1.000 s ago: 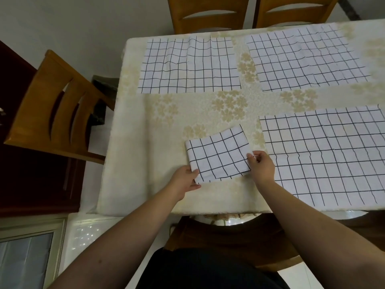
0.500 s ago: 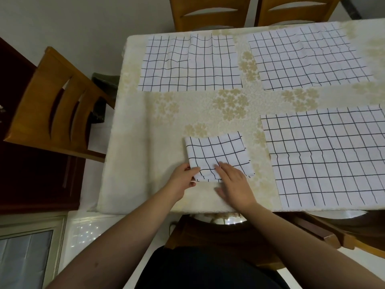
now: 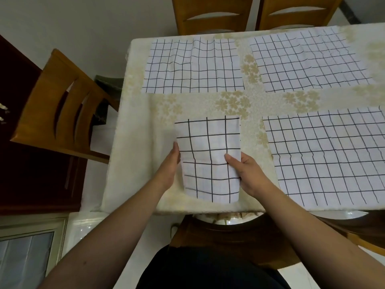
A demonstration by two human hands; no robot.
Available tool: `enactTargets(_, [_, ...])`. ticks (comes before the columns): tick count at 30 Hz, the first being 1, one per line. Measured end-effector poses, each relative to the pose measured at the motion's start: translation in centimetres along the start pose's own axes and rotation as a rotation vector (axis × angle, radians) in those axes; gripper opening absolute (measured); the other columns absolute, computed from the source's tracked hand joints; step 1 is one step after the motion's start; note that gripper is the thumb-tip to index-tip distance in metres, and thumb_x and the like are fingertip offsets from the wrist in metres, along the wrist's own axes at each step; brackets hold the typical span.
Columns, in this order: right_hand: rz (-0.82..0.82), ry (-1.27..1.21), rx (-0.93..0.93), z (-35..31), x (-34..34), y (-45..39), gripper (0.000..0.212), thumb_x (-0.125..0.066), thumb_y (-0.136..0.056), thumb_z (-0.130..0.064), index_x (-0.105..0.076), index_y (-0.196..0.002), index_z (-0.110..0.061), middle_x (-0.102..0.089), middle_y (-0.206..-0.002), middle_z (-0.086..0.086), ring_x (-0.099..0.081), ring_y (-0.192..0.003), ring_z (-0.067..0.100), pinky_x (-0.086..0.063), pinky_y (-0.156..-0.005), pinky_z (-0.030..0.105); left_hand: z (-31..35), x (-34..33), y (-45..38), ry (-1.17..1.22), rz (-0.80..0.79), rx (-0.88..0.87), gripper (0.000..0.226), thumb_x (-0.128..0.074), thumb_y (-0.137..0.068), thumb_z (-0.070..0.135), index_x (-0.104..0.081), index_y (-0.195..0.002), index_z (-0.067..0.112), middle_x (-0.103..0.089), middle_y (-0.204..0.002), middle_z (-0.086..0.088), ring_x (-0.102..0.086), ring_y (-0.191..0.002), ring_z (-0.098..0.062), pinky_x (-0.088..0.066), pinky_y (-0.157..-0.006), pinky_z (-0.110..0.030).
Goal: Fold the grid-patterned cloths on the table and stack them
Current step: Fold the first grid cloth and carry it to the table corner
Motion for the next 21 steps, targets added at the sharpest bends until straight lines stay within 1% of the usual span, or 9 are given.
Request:
enactTargets(2, [0.069, 0.004, -0.063, 1.2, 0.8, -0.6, 0.022, -0.059, -0.095, -0.018, -0.065, -0.115, -0.012, -0.072, -0.109, 0.009, -0.071, -0.097, 0.023, -0.058, -0.078, 0.04, 0.3, -0.8, 0.1, 0.074, -0.097, 0.025, 0.069, -0.023, -0.082, 0.077, -0.06, -0.124, 0.035, -0.066, -0.121, 0.01, -0.057, -0.117, -0.01, -0.04, -0.102, -0.032])
enactTargets(4, [0.185, 0.088, -0.128, 3.1, 2.2, -1.6, 0.02, -0.062, -0.094, -0.02, -0.064, -0.113, -0.016, -0.072, -0.107, 0.006, -0.072, -0.091, 0.022, -0.059, -0.072, 0.037, 0.2, -1.1, 0.0, 0.028, -0.132, 0.052, 0.077, -0.025, -0.08, 0.08, -0.067, -0.117, 0.027, -0.072, -0.111, 0.0, -0.067, -0.102, -0.016, -0.05, -0.087, -0.033])
enactTargets(7, [0.269, 0.149, -0.244, 6.2, 4.2, -2.7, 0.034, -0.066, -0.09, -0.021, -0.059, -0.122, -0.014, -0.069, -0.113, 0.007, -0.069, -0.095, 0.025, -0.057, -0.079, 0.04, -1.3, -0.4, -0.4, -0.16, -0.066, 0.123, 0.05, -0.047, -0.092, 0.06, -0.066, -0.115, 0.02, -0.073, -0.103, -0.003, -0.068, -0.087, -0.017, -0.052, -0.072, -0.029])
enactTargets(9, [0.283, 0.194, -0.292, 7.5, 5.2, -3.0, 0.032, -0.063, -0.092, -0.017, -0.06, -0.123, -0.009, -0.069, -0.111, 0.009, -0.068, -0.095, 0.024, -0.056, -0.078, 0.035, -3.2, 0.1, -0.9, -0.228, -0.065, 0.167, 0.037, -0.06, -0.093, 0.039, -0.062, -0.119, 0.013, -0.071, -0.107, -0.004, -0.068, -0.092, -0.017, -0.053, -0.073, -0.03])
enactTargets(11, [0.266, 0.258, -0.318, 7.9, 5.6, -2.9, 0.026, -0.06, -0.093, -0.014, -0.063, -0.118, -0.008, -0.071, -0.106, 0.009, -0.069, -0.09, 0.022, -0.056, -0.07, 0.028, -4.7, 0.7, -1.7, -0.3, -0.056, 0.18, 0.036, -0.067, -0.09, 0.03, -0.061, -0.119, 0.01, -0.068, -0.114, -0.009, -0.067, -0.1, -0.022, -0.056, -0.084, -0.036])
enactTargets(14, [0.242, 0.32, -0.32, 7.6, 5.8, -2.8, 0.018, -0.061, -0.093, -0.011, -0.066, -0.109, -0.006, -0.072, -0.098, 0.009, -0.07, -0.081, 0.019, -0.056, -0.06, 0.023, -5.3, 0.8, -2.2, -0.34, -0.038, 0.163, 0.031, -0.068, -0.089, 0.024, -0.062, -0.114, 0.007, -0.067, -0.113, -0.013, -0.067, -0.1, -0.026, -0.055, -0.087, -0.04])
enactTargets(17, [0.229, 0.405, -0.312, 7.3, 6.0, -2.9, 0.015, -0.065, -0.09, -0.012, -0.067, -0.105, -0.01, -0.07, -0.093, 0.009, -0.068, -0.08, 0.021, -0.06, -0.065, 0.029, -5.2, 0.8, -2.7, -0.394, 0.0, 0.133, 0.026, -0.065, -0.091, 0.022, -0.063, -0.111, 0.005, -0.068, -0.109, -0.013, -0.066, -0.093, -0.026, -0.054, -0.082, -0.038])
enactTargets(19, [0.176, 0.449, -0.316, 7.5, 5.7, -2.8, 0.019, -0.068, -0.089, -0.015, -0.066, -0.108, -0.015, -0.069, -0.096, 0.012, -0.068, -0.081, 0.021, -0.061, -0.067, 0.03, -5.1, 0.7, -2.8, -0.404, -0.007, 0.121, 0.025, -0.062, -0.093, 0.02, -0.063, -0.112, 0.006, -0.068, -0.109, -0.013, -0.067, -0.094, -0.026, -0.054, -0.081, -0.038])
enactTargets(21, [0.134, 0.468, -0.309, 7.6, 5.4, -2.7, 0.027, -0.067, -0.089, -0.015, -0.063, -0.116, -0.017, -0.07, -0.098, 0.011, -0.07, -0.079, 0.018, -0.059, -0.065, 0.026, -5.1, 0.7, -2.9, -0.418, -0.014, 0.121, 0.026, -0.061, -0.093, 0.022, -0.062, -0.115, 0.007, -0.068, -0.109, -0.011, -0.067, -0.096, -0.027, -0.055, -0.082, -0.039])
Point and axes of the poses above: each hand's wrist, its own y-axis away from the middle knuckle, its own x-axis out of the back of the hand, z = x × y, the point moved 9 cm from there along -y, towards the middle knuckle
